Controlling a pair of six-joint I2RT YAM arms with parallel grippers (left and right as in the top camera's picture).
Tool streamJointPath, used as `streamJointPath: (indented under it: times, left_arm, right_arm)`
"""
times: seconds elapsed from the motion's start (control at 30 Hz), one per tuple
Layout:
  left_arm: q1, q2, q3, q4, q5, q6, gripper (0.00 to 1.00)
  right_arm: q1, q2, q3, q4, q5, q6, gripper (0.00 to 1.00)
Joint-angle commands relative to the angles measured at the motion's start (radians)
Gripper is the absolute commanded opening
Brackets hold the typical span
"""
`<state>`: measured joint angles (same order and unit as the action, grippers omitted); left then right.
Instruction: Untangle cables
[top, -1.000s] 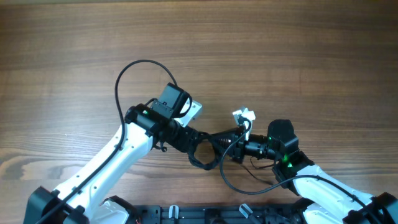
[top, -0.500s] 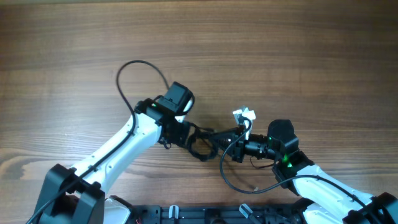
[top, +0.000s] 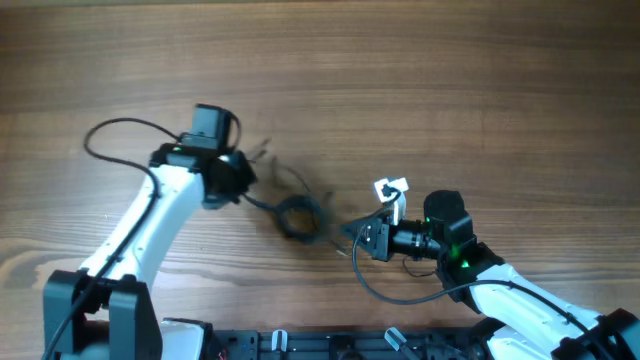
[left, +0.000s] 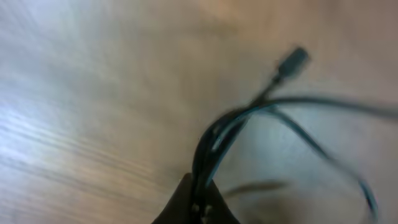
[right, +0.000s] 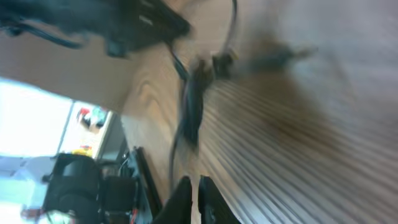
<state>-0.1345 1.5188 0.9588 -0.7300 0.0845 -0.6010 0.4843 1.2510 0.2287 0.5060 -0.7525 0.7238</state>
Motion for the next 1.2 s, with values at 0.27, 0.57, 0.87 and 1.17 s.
streamJointPath:
  times: [0.27, 0.57, 0.87, 1.17]
  left_arm:
    - [0.005, 0.007, 0.003, 0.096, 0.317, 0.261, 0.04]
    - [-0.102, 0.007, 0.003, 0.105, 0.327, 0.261, 0.04]
    - [-0.165, 0.007, 0.003, 0.133, 0.322, 0.26, 0.04]
    - [-0.122, 0.007, 0.003, 0.114, 0.125, 0.138, 0.04]
  right_arm:
    - [-0.007, 0.002, -0.002, -0.185, 0.215, 0.246, 0.04]
    - [-0.007, 0.002, -0.002, -0.207, 0.238, 0.245, 0.04]
    - [-0.007, 0.002, -0.002, -0.223, 0.26, 0.24, 0.04]
    - [-0.007, 0.002, -0.002, -0.269, 0.305, 0.263, 0.04]
